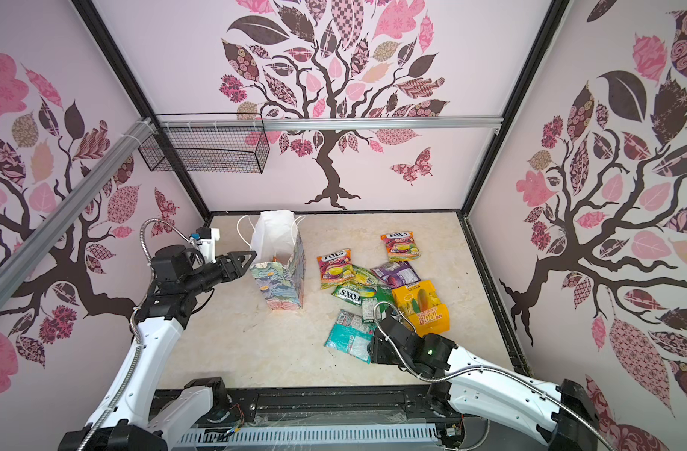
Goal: Place the snacks into the paper bag
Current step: 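Close the right gripper on the edge of the teal mint packet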
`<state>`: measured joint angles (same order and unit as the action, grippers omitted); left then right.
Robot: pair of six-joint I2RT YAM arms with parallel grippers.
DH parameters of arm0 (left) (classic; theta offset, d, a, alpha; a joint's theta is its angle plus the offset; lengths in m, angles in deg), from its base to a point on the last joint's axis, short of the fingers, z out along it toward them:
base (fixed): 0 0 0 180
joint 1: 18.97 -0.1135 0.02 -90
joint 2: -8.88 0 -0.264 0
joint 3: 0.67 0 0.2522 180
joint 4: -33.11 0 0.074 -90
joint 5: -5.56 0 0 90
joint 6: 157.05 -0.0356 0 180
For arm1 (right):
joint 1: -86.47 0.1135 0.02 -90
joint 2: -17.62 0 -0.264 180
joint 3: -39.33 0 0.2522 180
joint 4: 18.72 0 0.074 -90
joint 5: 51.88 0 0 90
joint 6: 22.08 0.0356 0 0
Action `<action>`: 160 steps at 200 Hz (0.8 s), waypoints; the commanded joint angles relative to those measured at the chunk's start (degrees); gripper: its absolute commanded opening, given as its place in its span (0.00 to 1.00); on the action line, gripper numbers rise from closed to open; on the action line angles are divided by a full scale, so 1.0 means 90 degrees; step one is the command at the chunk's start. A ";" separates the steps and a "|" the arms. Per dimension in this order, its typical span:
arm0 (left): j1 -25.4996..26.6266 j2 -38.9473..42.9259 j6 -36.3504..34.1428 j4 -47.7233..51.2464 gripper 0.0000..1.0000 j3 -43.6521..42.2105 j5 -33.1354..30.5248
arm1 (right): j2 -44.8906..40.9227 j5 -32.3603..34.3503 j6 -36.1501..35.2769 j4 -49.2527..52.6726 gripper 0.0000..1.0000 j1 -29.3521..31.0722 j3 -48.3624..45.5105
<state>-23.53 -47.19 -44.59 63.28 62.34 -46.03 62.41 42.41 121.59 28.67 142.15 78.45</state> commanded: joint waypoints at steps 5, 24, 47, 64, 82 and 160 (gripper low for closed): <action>0.0016 0.0051 -0.0093 -0.0035 0.66 -0.0053 -0.0018 | 0.0046 -0.0116 0.0214 -0.0237 0.61 -0.0016 -0.0152; 0.0018 0.0051 -0.0098 -0.0028 0.66 -0.0053 -0.0022 | 0.0174 -0.0301 0.0198 -0.0679 0.60 -0.0025 -0.0349; 0.0014 0.0058 -0.0100 -0.0035 0.65 -0.0062 -0.0011 | 0.0355 -0.0481 0.0172 -0.1036 0.59 -0.0024 -0.0502; 0.0015 0.0056 -0.0093 -0.0026 0.66 -0.0065 -0.0020 | 0.0461 -0.0514 0.0156 -0.1141 0.58 -0.0022 -0.0537; 0.0011 0.0039 -0.0093 -0.0034 0.66 -0.0063 -0.0020 | 0.0502 -0.0531 0.0128 -0.1322 0.57 -0.0027 -0.0619; 0.0012 0.0032 -0.0112 -0.0007 0.65 -0.0070 -0.0050 | 0.1131 -0.0653 0.0080 -0.1996 0.54 -0.0032 -0.0697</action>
<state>-23.53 -47.19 -44.62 63.30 62.34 -46.22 71.35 36.75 122.13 13.11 142.15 72.07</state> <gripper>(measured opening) 0.656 0.550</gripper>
